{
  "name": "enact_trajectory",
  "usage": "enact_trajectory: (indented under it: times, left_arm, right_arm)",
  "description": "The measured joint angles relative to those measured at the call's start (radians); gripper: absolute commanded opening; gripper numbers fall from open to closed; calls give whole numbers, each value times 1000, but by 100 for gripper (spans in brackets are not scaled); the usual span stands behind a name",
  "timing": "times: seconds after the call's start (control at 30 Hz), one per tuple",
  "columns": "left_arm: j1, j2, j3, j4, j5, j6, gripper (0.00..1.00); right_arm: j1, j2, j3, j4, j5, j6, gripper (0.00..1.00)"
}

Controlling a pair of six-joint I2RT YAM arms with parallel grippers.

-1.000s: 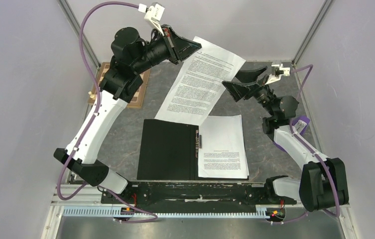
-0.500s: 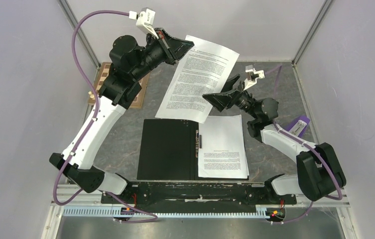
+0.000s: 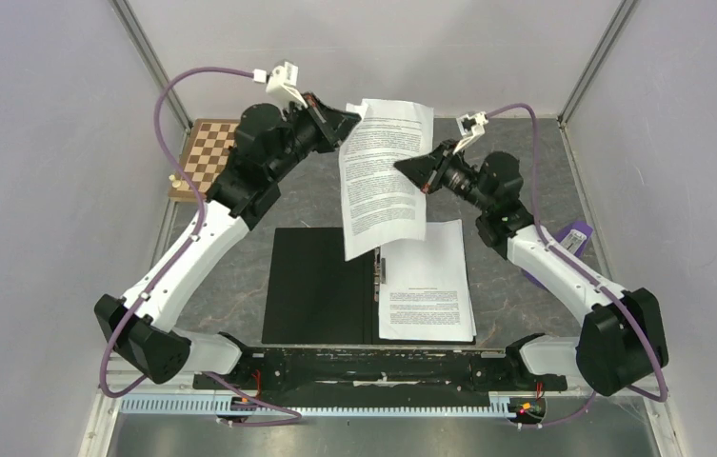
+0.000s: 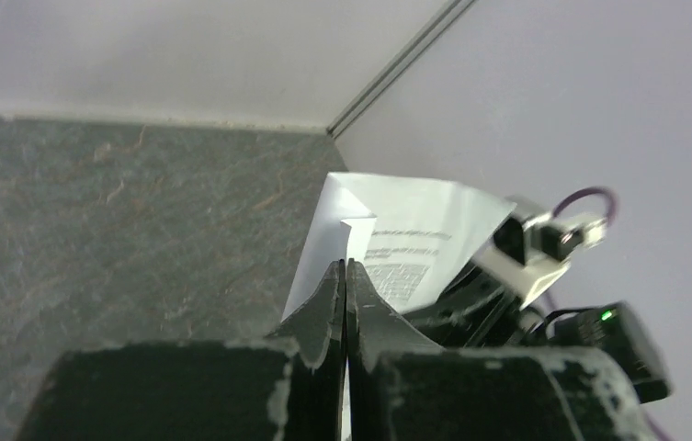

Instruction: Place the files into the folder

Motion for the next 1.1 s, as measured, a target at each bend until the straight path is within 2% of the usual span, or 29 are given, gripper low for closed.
enact_trajectory:
  times: [0.13, 0.2, 0.27, 0.37, 0.6, 0.67, 0.77, 0.83, 0.9, 1.1]
  left_arm:
    - [-25, 20, -115, 24, -18, -49, 2]
    - [-58, 56, -169, 44, -26, -76, 2]
    - [-97, 111, -215, 64, -31, -97, 2]
    - [-148, 215, -264, 92, -33, -120, 2]
    - [-194, 432, -293, 100, -23, -162, 4]
    - [-193, 459, -293, 100, -23, -164, 11]
    - [-190, 489, -283, 90, -26, -164, 39]
    - [-189, 504, -269, 76, -27, -161, 50]
    - [-188, 510, -254, 56, -31, -160, 55]
    - [-180, 494, -221, -16, -51, -144, 58]
  right_arm:
    - [0, 1, 177, -438, 179, -161, 0]
    - [-1, 0, 214, -583, 254, -226, 0]
    - [-1, -3, 200, -682, 314, -268, 0]
    - [-1, -12, 90, -796, 387, -309, 0]
    - [-1, -21, -135, -932, 470, -330, 0]
    - [-1, -22, -145, -941, 478, -331, 0]
    - [-1, -26, -146, -936, 495, -331, 0]
    - [-1, -29, -148, -932, 505, -331, 0]
    - [-1, -32, -151, -931, 516, -331, 0]
    - [-1, -33, -155, -921, 521, -329, 0]
